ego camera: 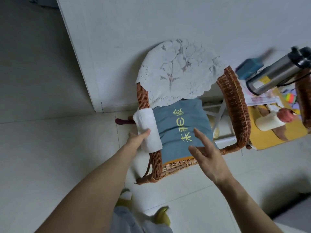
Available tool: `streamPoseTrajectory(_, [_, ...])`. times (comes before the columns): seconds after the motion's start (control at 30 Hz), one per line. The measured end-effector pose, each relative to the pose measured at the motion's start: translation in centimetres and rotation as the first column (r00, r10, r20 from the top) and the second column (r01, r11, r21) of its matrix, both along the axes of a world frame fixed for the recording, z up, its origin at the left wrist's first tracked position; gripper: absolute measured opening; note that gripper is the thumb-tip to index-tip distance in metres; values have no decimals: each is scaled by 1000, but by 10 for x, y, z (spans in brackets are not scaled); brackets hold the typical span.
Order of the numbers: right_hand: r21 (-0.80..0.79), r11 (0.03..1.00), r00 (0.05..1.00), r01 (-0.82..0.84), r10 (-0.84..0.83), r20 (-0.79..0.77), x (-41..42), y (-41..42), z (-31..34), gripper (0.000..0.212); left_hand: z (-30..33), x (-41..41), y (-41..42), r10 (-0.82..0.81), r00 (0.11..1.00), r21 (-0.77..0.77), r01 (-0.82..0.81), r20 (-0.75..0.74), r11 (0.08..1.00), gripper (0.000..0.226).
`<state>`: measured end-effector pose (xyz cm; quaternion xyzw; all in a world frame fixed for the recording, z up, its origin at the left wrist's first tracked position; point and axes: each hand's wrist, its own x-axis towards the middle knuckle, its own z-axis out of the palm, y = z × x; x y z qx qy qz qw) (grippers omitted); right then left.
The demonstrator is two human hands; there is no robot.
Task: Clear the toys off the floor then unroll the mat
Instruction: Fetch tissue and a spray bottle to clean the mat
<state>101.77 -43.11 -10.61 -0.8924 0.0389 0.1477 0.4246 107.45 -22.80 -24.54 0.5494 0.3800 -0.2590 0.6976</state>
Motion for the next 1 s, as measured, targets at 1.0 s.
streamPoseTrajectory(1.0, [269, 947, 927, 176, -252, 279, -19, -258, 62, 51, 234, 20, -260, -461, 692, 229, 405, 556, 885, 21])
